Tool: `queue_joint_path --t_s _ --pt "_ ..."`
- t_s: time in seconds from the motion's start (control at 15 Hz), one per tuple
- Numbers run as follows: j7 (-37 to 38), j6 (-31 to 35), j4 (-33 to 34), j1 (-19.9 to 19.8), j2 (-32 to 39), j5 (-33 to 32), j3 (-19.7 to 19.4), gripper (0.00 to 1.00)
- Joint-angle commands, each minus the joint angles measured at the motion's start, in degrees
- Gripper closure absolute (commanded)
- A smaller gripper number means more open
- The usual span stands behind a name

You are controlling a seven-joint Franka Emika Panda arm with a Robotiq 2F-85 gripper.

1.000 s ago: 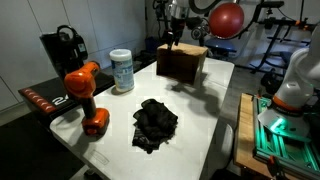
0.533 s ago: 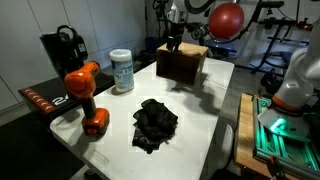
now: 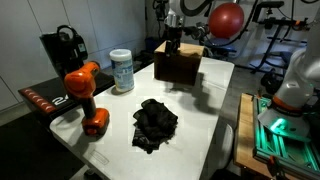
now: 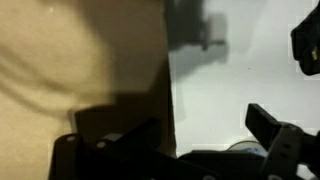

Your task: Turn the brown box upside down.

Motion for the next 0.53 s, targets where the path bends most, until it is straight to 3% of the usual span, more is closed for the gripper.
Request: queue_joint_path --t_s 0.0,0.47 --pt "4.0 -1.7 2.4 1.4 2.4 -0.2 0.6 0.00" --pt "10.2 -2.0 4.8 4.8 4.5 -3.4 2.0 0.00"
